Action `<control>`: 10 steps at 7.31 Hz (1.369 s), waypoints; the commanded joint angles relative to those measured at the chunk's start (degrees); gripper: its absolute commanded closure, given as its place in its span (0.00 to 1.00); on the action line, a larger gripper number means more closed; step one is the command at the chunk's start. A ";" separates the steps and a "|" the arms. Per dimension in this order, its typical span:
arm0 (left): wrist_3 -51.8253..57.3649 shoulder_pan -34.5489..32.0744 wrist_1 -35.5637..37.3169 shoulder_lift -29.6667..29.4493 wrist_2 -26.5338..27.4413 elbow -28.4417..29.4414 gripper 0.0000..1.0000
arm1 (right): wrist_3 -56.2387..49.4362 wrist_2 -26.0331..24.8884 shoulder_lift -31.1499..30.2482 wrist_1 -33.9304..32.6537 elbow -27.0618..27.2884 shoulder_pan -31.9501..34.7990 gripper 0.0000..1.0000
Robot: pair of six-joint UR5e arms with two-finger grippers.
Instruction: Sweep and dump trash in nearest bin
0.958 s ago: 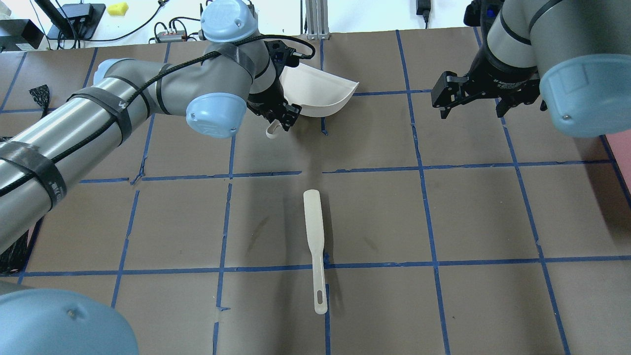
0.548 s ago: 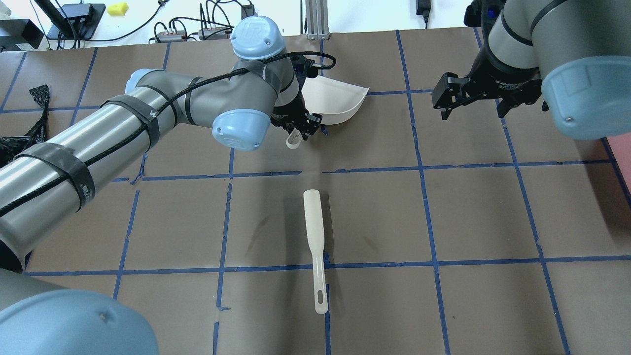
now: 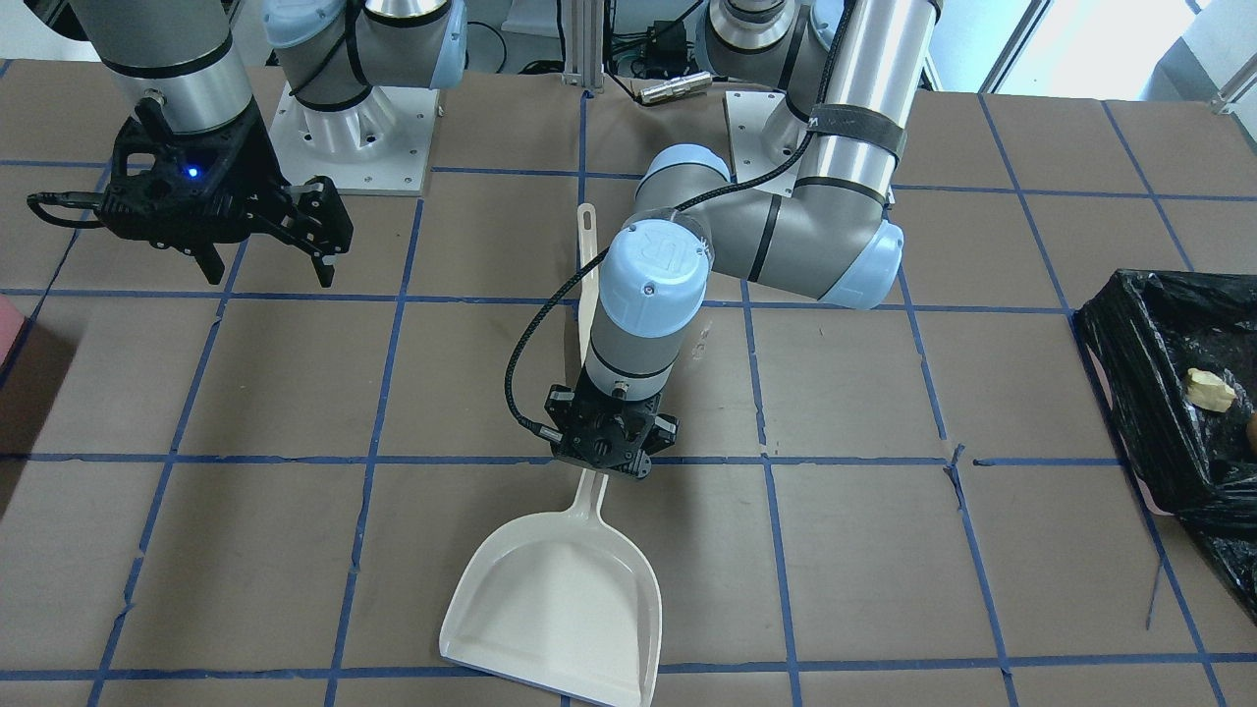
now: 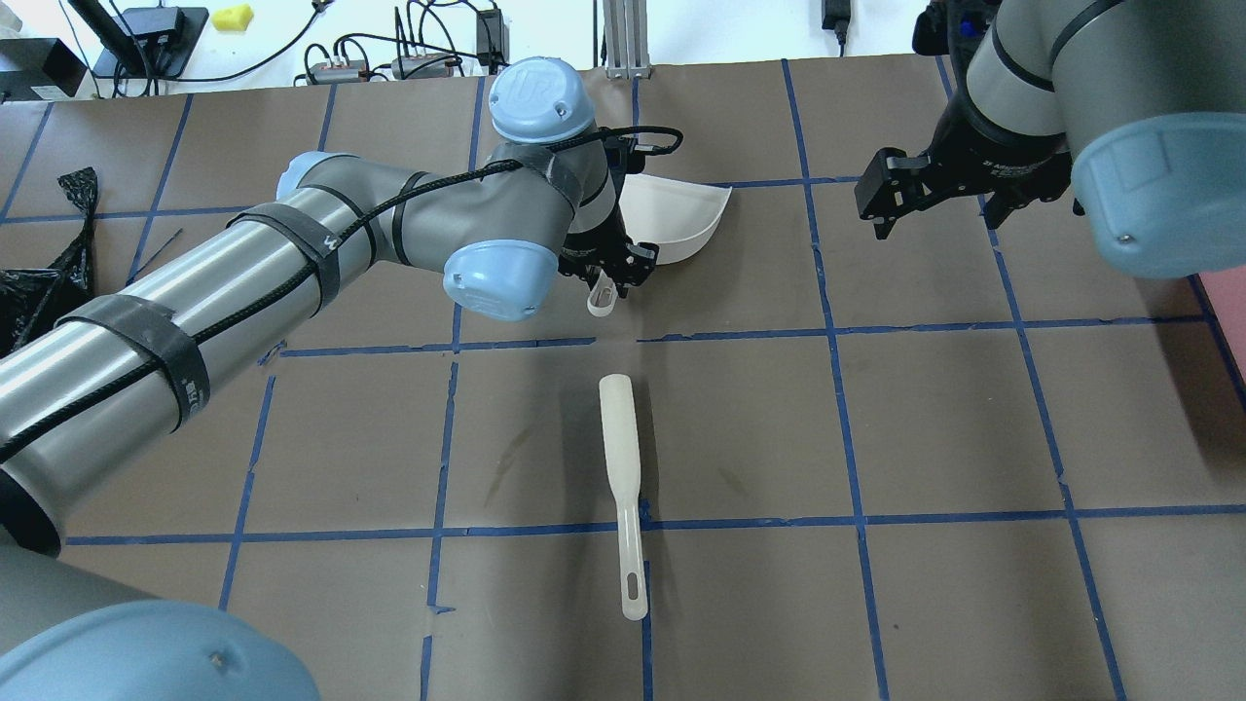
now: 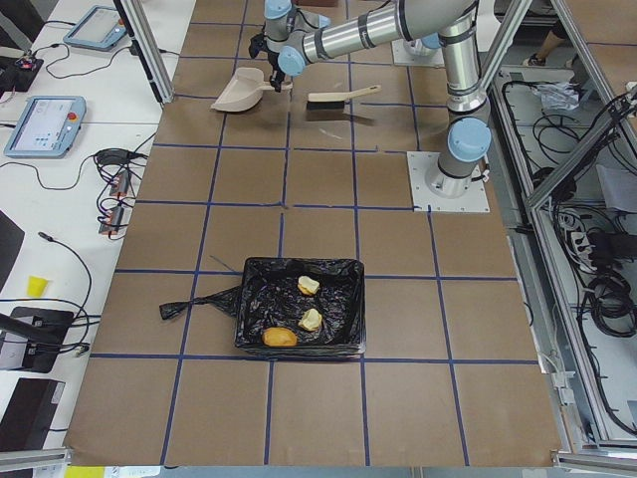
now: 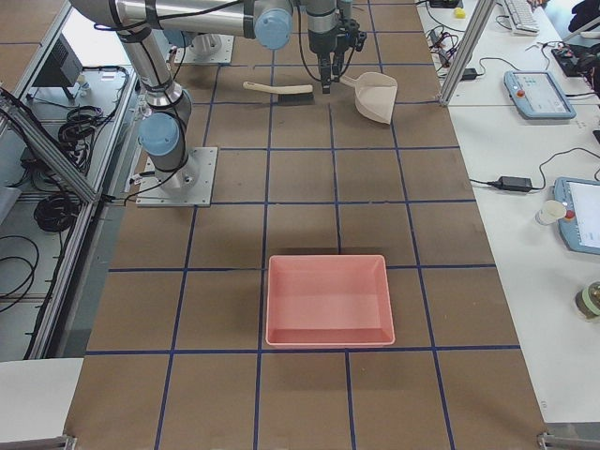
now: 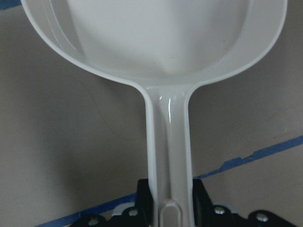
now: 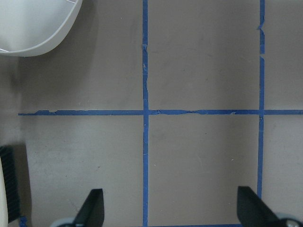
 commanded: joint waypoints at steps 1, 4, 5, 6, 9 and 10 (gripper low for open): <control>0.35 -0.15 0.09 0.68 0.17 -0.30 0.00 | -1.22 -0.73 -0.03 -0.07 0.04 -0.08 0.00; 4.54 7.09 -5.93 7.42 0.61 0.93 0.00 | -1.13 -0.12 -0.03 0.02 0.21 -0.08 0.00; 6.06 11.32 -12.07 11.71 0.26 0.76 0.00 | -1.13 -0.03 -0.03 0.02 0.21 -0.08 0.00; 6.07 12.23 -18.65 16.54 0.87 1.02 0.00 | -1.13 -0.03 -0.03 0.02 0.21 -0.08 0.00; 5.46 12.85 -37.38 28.17 6.76 4.17 0.00 | -1.13 0.15 -0.03 -0.07 0.74 -0.43 0.00; 5.19 13.03 -38.14 28.63 7.02 5.14 0.00 | -1.05 0.15 -0.03 -0.07 0.74 -0.34 0.00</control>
